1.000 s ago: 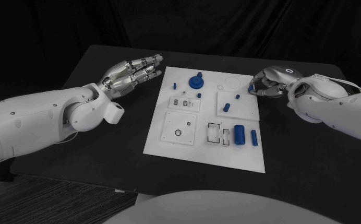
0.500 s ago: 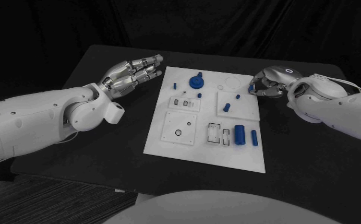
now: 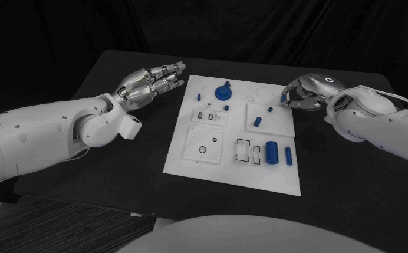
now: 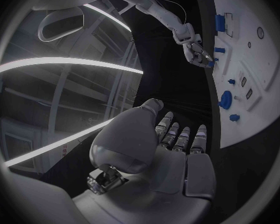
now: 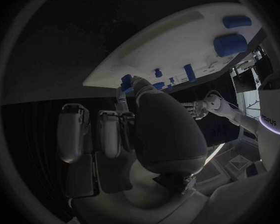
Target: Assemble the parts on the task board
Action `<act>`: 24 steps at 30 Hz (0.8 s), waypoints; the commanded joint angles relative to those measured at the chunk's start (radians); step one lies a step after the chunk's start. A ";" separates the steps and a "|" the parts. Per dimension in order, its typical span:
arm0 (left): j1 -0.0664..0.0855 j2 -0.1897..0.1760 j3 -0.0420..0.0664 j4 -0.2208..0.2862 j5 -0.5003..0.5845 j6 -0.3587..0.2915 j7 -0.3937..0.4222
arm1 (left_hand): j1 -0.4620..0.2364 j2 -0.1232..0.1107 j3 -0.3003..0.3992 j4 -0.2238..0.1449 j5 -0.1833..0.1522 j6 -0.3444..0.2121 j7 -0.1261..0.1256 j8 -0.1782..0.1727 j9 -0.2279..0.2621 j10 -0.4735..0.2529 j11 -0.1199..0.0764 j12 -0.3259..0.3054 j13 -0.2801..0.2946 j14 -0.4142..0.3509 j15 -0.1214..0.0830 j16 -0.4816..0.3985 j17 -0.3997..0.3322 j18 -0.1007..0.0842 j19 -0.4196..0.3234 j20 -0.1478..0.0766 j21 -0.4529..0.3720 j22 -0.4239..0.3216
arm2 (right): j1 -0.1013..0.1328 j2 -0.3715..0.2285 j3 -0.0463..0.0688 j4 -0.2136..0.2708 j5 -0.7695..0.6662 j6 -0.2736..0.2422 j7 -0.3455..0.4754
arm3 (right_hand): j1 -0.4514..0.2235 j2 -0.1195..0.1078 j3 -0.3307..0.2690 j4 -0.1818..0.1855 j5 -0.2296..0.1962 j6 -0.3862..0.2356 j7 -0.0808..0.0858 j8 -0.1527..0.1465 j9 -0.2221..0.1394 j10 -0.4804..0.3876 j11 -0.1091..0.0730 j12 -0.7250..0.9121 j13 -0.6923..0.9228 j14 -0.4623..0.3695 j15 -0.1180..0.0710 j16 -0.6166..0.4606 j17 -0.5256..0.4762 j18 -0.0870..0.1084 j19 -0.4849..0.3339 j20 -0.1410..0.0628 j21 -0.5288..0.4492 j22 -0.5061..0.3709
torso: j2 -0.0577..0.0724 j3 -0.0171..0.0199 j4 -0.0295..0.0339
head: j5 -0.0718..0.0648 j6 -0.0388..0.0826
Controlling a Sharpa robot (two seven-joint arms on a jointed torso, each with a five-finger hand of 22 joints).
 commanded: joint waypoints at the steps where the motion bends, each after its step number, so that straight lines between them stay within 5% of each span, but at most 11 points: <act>1: -0.002 0.002 0.001 -0.001 0.000 0.012 0.009 | 0.004 0.002 0.056 -0.012 0.016 -0.010 -0.005 0.008 0.015 -0.002 0.008 0.010 0.011 0.001 0.010 0.007 -0.003 0.017 0.005 0.006 -0.001 0.000 | 0.024 -0.005 0.002 0.040 0.019 -0.076 0.004 | 0.024 0.000 0.010 -0.006 0.023 0.022 -0.001 0.031 0.029 0.099 0.008 0.017 0.265 0.093 -0.001 -0.011 0.230 0.005 0.040 0.000 -0.008 0.228 | 0.000 0.0000 -0.0003 | -0.001 0.000; 11: -0.002 0.009 0.001 -0.003 0.000 0.014 0.005 | 0.004 0.002 0.057 -0.012 0.016 -0.009 -0.005 0.008 0.015 -0.001 0.009 0.011 0.011 0.001 0.011 0.007 -0.003 0.017 0.005 0.006 -0.001 0.000 | 0.075 0.038 0.002 0.127 0.025 -0.053 -0.001 | 0.028 0.004 0.013 -0.011 0.036 0.021 0.001 0.032 0.035 0.099 0.009 0.017 0.265 0.093 0.000 -0.010 0.231 0.006 0.040 0.001 -0.009 0.228 | 0.000 -0.0003 0.0012 | 0.001 0.000; 24: -0.002 0.012 0.001 -0.005 0.000 0.017 0.004 | 0.004 0.002 0.057 -0.012 0.016 -0.009 -0.005 0.008 0.015 -0.001 0.009 0.011 0.011 0.001 0.011 0.007 -0.003 0.017 0.005 0.006 -0.001 0.000 | 0.060 0.141 0.002 0.139 -0.010 0.049 -0.011 | 0.031 0.007 0.016 -0.017 0.042 0.027 0.006 0.036 0.042 0.099 0.012 0.017 0.265 0.093 0.002 -0.011 0.230 0.007 0.038 0.002 -0.016 0.226 | 0.000 -0.0009 0.0012 | 0.002 0.000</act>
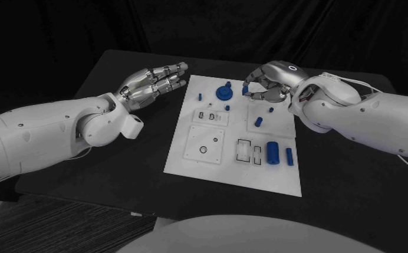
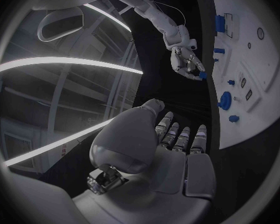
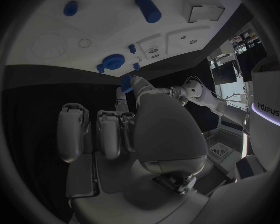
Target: Assemble the parts on the task board
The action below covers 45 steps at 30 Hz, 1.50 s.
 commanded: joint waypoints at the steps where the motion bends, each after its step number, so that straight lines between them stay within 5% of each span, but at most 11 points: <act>1: -0.001 0.004 0.001 -0.001 0.000 0.015 0.010 | 0.004 0.002 0.026 -0.006 0.016 -0.009 -0.005 0.008 0.015 -0.001 0.008 0.011 0.011 0.001 0.011 0.007 -0.003 0.017 0.005 0.006 -0.001 -0.001 | -0.010 0.016 0.001 0.001 -0.035 0.060 -0.013 | 0.031 0.007 0.006 -0.008 0.027 0.024 0.004 0.032 0.041 0.099 0.012 0.017 0.265 0.093 0.002 -0.011 0.230 0.007 0.037 0.002 -0.016 0.226 | 0.000 -0.0001 0.0011 | -0.003 0.000; 13: -0.002 0.013 0.001 -0.006 0.000 0.020 0.009 | 0.003 0.002 0.028 -0.006 0.016 -0.011 -0.006 0.008 0.015 -0.001 0.008 0.010 0.011 0.001 0.012 0.007 -0.003 0.017 0.005 0.006 -0.001 -0.001 | -0.039 0.077 0.001 -0.017 -0.058 0.118 -0.021 | 0.028 0.005 0.005 -0.008 0.028 0.021 0.006 0.031 0.042 0.099 0.014 0.017 0.265 0.094 0.004 -0.008 0.234 0.007 0.038 0.003 -0.015 0.226 | 0.001 -0.0014 -0.0002 | -0.008 0.000; 22: -0.003 0.014 0.001 -0.007 0.000 0.022 0.008 | 0.003 0.002 0.028 -0.006 0.016 -0.011 -0.006 0.008 0.015 -0.001 0.008 0.010 0.011 0.001 0.012 0.007 -0.003 0.017 0.005 0.006 -0.001 -0.001 | -0.059 0.107 0.001 -0.034 -0.060 0.140 -0.029 | 0.028 0.007 0.006 -0.009 0.029 0.021 0.007 0.031 0.043 0.099 0.015 0.017 0.265 0.094 0.004 -0.008 0.234 0.008 0.037 0.003 -0.017 0.226 | 0.001 0.0009 -0.0020 | -0.004 0.000; 45: -0.008 0.020 0.001 -0.013 0.000 0.027 0.008 | 0.002 0.002 0.031 -0.006 0.016 -0.011 -0.006 0.008 0.015 -0.002 0.008 0.009 0.010 0.001 0.013 0.006 -0.004 0.017 0.005 0.006 -0.001 -0.001 | -0.079 0.144 0.001 -0.080 -0.060 0.164 -0.032 | 0.028 0.007 0.006 -0.011 0.030 0.020 0.008 0.030 0.044 0.099 0.016 0.017 0.265 0.093 0.005 -0.010 0.232 0.008 0.036 0.004 -0.019 0.225 | 0.001 -0.0001 0.0002 | -0.005 0.000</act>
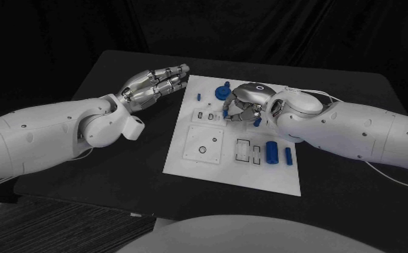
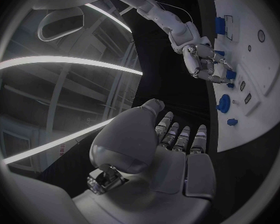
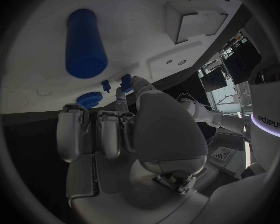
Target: Assemble the parts on the task board
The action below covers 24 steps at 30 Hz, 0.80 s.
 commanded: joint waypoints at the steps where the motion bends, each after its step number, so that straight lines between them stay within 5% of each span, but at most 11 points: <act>1: -0.002 0.001 0.001 0.000 0.001 0.015 0.011 | 0.002 0.002 0.031 -0.005 0.016 -0.011 -0.006 0.008 0.015 -0.002 0.008 0.009 0.010 -0.008 0.004 0.006 -0.004 0.017 0.005 0.006 -0.001 -0.001 | -0.003 0.002 0.001 -0.003 -0.007 0.016 -0.020 | 0.028 0.007 0.006 -0.011 0.030 0.015 0.003 0.030 0.044 0.089 0.006 0.017 0.265 0.093 0.005 -0.010 0.232 0.008 0.036 0.004 -0.019 0.225 | 0.000 -0.0008 -0.0002 | 0.001 0.000; 24: -0.006 0.005 0.001 -0.003 0.000 0.020 0.009 | 0.000 0.003 0.037 -0.005 0.016 -0.006 -0.002 0.009 0.016 -0.002 0.006 0.006 0.010 -0.008 0.005 0.005 -0.004 0.016 0.005 0.007 -0.001 -0.001 | -0.005 0.016 0.001 -0.013 -0.007 0.031 -0.021 | 0.003 0.003 0.002 -0.027 -0.036 -0.076 0.011 -0.026 0.042 0.089 0.014 0.017 0.265 0.091 0.013 -0.016 0.224 0.011 0.032 0.013 -0.034 0.222 | 0.000 -0.0010 -0.0007 | 0.001 0.000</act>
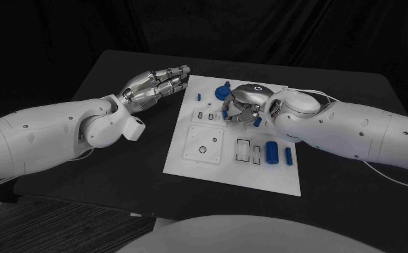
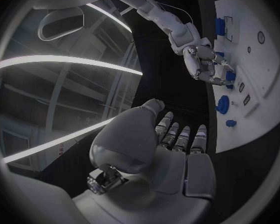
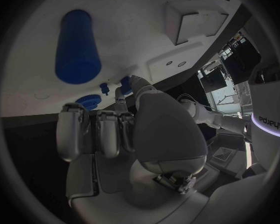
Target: Assemble the parts on the task board
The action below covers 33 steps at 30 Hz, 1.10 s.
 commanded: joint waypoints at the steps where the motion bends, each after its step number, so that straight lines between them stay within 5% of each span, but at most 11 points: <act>1: -0.002 0.002 0.001 0.000 0.000 0.014 0.011 | 0.000 0.003 0.037 -0.005 0.016 -0.006 -0.002 0.009 0.016 -0.002 0.006 0.006 0.010 -0.008 0.005 0.005 -0.004 0.016 0.005 0.007 -0.001 0.000 | -0.003 0.002 0.000 -0.003 -0.006 0.010 -0.020 | 0.003 0.003 -0.004 -0.005 -0.019 -0.022 0.000 -0.020 0.013 0.099 0.003 0.017 0.265 0.098 -0.001 -0.016 0.224 0.011 0.023 0.004 -0.019 0.222 | 0.000 -0.0004 -0.0005 | 0.000 0.000; 9: -0.003 0.003 0.001 0.000 0.000 0.015 0.010 | 0.000 0.003 0.037 -0.005 0.016 -0.006 -0.002 0.009 0.016 -0.002 0.006 0.006 0.010 -0.008 0.005 0.005 -0.004 0.016 0.005 0.007 -0.001 0.000 | -0.004 0.007 0.000 -0.008 -0.006 0.015 -0.021 | 0.001 0.003 -0.005 -0.007 -0.028 -0.032 0.000 -0.027 0.011 0.099 0.004 0.017 0.265 0.098 -0.001 -0.017 0.223 0.011 0.022 0.005 -0.021 0.222 | 0.000 0.0002 -0.0012 | 0.001 0.000; 22: -0.005 0.004 0.001 -0.003 0.000 0.016 0.007 | -0.001 0.003 0.039 -0.005 0.016 -0.005 -0.001 0.010 0.016 -0.003 0.006 0.006 0.010 -0.008 0.005 0.005 -0.004 0.016 0.004 0.007 -0.002 0.000 | -0.005 0.011 0.000 -0.011 -0.006 0.021 -0.025 | -0.021 0.003 -0.018 -0.007 -0.123 -0.072 -0.001 -0.055 -0.002 0.099 0.004 0.017 0.265 0.096 0.000 -0.020 0.218 0.013 0.021 0.006 -0.028 0.221 | 0.000 0.0007 -0.0007 | 0.001 0.000; 26: -0.005 0.004 0.001 -0.003 0.000 0.016 0.007 | -0.001 0.003 0.039 -0.005 0.015 -0.003 -0.001 0.010 0.016 -0.003 0.006 0.006 0.010 -0.008 0.005 0.005 -0.004 0.016 0.005 0.007 -0.001 0.000 | -0.005 0.010 0.000 -0.011 -0.006 0.015 -0.025 | -0.038 0.000 -0.032 0.000 -0.177 -0.078 -0.002 -0.060 -0.006 0.099 0.003 0.017 0.265 0.096 0.000 -0.021 0.218 0.013 0.021 0.005 -0.030 0.221 | 0.000 0.0007 -0.0007 | 0.000 0.000; 30: -0.005 0.002 0.001 -0.002 0.000 0.015 0.007 | -0.001 0.002 0.040 -0.005 0.015 -0.004 0.000 0.010 0.016 -0.003 0.006 0.006 0.010 -0.009 0.005 0.005 -0.004 0.016 0.006 0.007 0.000 0.001 | -0.005 0.003 0.001 -0.007 -0.006 -0.007 -0.021 | -0.072 -0.024 -0.059 0.031 -0.264 -0.111 -0.004 -0.079 -0.020 0.099 0.001 0.017 0.265 0.096 -0.002 -0.022 0.216 0.013 0.020 0.004 -0.034 0.220 | 0.000 0.0004 -0.0007 | 0.003 0.000; 33: -0.005 0.002 0.001 -0.001 0.000 0.012 0.007 | -0.001 0.002 0.040 -0.005 0.015 -0.003 0.000 0.010 0.016 -0.003 0.006 0.006 0.010 -0.009 0.004 0.005 -0.004 0.016 0.007 0.007 0.001 0.001 | -0.005 -0.004 0.001 0.002 -0.006 -0.035 -0.016 | -0.078 -0.039 -0.067 0.052 -0.291 -0.127 -0.004 -0.087 -0.028 0.099 0.001 0.017 0.265 0.096 -0.002 -0.022 0.216 0.013 0.021 0.004 -0.034 0.220 | 0.000 0.0006 -0.0008 | 0.006 0.000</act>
